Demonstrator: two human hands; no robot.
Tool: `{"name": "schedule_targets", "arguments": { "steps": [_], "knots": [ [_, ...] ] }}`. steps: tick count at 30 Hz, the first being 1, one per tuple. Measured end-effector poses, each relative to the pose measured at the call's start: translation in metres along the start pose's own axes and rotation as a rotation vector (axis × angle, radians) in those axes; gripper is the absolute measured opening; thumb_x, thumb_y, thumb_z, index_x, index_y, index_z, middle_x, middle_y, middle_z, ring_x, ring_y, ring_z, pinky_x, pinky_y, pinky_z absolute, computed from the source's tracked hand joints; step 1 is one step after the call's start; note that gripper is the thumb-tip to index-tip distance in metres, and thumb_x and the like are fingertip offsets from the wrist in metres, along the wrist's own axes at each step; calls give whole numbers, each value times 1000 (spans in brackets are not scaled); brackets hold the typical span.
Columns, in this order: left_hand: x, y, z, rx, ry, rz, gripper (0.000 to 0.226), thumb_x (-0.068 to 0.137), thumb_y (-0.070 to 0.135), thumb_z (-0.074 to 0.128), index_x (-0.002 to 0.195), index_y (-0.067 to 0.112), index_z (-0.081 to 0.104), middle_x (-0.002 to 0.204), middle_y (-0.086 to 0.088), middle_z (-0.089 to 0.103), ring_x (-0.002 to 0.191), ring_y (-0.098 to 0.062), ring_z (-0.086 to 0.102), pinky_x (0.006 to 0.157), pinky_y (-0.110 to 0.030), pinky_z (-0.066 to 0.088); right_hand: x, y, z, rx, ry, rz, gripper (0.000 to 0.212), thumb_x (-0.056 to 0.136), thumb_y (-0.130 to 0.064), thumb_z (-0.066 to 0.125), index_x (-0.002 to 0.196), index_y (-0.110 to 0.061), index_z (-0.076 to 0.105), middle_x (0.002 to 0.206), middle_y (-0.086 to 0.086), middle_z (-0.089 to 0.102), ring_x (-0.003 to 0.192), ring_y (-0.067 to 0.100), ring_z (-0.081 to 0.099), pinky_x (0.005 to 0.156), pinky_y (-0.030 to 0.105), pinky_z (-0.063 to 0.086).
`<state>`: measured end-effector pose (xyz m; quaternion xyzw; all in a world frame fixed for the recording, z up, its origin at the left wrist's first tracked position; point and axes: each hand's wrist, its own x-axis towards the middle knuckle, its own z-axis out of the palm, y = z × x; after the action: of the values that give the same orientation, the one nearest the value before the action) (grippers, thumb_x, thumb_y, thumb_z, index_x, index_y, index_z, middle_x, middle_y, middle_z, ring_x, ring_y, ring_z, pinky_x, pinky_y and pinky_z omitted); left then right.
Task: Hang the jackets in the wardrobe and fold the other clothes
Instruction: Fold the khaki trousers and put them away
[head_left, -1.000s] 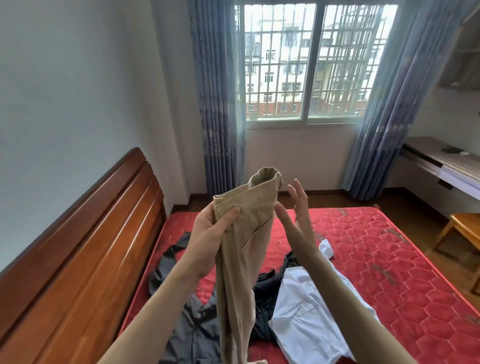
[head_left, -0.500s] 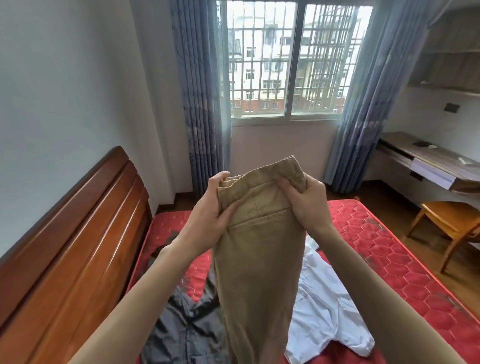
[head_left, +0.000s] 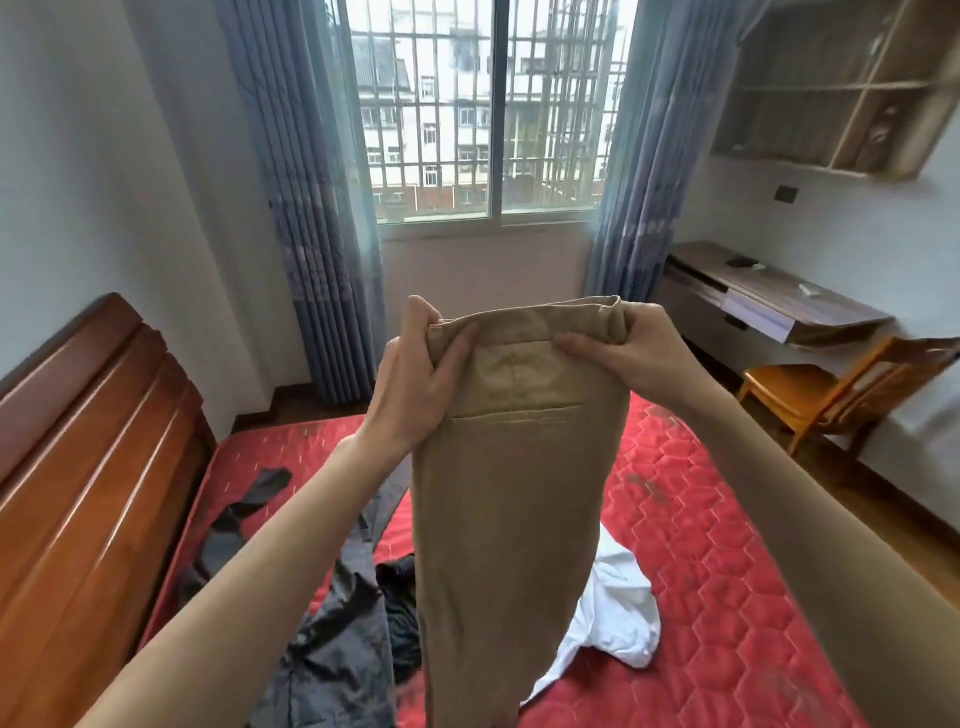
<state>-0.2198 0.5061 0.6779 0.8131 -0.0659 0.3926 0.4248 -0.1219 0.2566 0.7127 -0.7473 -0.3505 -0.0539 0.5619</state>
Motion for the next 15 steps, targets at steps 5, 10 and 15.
{"name": "schedule_targets", "arguments": {
  "steps": [5, 10, 15],
  "knots": [
    [35, 27, 63, -116, 39, -105, 49, 89, 51, 77, 88, 13, 46, 72, 14, 48, 67, -5, 44, 64, -20, 43, 21, 27, -69, -66, -47, 20, 45, 85, -33, 87, 100, 8, 75, 105, 28, 74, 88, 16, 69, 88, 57, 59],
    [71, 58, 137, -124, 33, -125, 28, 92, 38, 79, 93, 14, 65, 76, 21, 66, 72, 4, 59, 70, -14, 48, 48, 58, -157, 7, -297, 116, 72, 64, -58, 95, 110, -5, 78, 112, 21, 76, 99, 24, 77, 84, 42, 65],
    [95, 75, 203, -104, 30, -155, 29, 92, 42, 78, 87, 15, 67, 75, 17, 66, 70, 2, 60, 66, -13, 49, 74, 92, -229, 28, -644, 243, 50, 70, -41, 97, 114, -23, 81, 116, 5, 79, 109, 22, 76, 86, 24, 60]
  ]
}}
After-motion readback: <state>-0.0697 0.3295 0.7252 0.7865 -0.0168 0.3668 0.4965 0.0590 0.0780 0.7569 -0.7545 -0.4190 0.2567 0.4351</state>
